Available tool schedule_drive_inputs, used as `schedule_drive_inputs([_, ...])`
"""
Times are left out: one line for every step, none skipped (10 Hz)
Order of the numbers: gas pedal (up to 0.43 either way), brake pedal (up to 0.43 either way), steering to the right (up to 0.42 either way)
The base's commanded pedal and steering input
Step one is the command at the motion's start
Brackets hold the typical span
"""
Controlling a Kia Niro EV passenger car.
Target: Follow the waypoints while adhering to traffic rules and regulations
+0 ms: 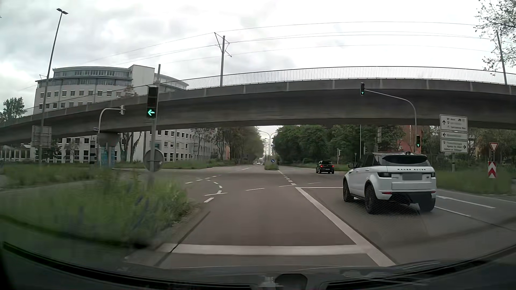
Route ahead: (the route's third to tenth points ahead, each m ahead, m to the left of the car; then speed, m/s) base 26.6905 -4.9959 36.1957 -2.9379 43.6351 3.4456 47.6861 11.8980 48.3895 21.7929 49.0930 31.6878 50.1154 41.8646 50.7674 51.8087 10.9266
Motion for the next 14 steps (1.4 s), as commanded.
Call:
schedule_drive_inputs([0.020,0.000,-0.003])
schedule_drive_inputs([0.020,0.000,-0.004])
schedule_drive_inputs([0.020,0.000,-0.005])
schedule_drive_inputs([0.020,0.000,-0.012])
schedule_drive_inputs([0.020,0.000,-0.020])
schedule_drive_inputs([0.020,0.000,-0.026])
schedule_drive_inputs([0.020,0.000,-0.033])
schedule_drive_inputs([0.020,0.000,-0.040])
schedule_drive_inputs([0.020,0.000,-0.049])
schedule_drive_inputs([0.020,0.000,-0.059])
schedule_drive_inputs([0.020,0.000,-0.071])
schedule_drive_inputs([0.020,0.000,-0.081])
schedule_drive_inputs([0.028,0.000,-0.087])
schedule_drive_inputs([0.028,0.000,-0.093])
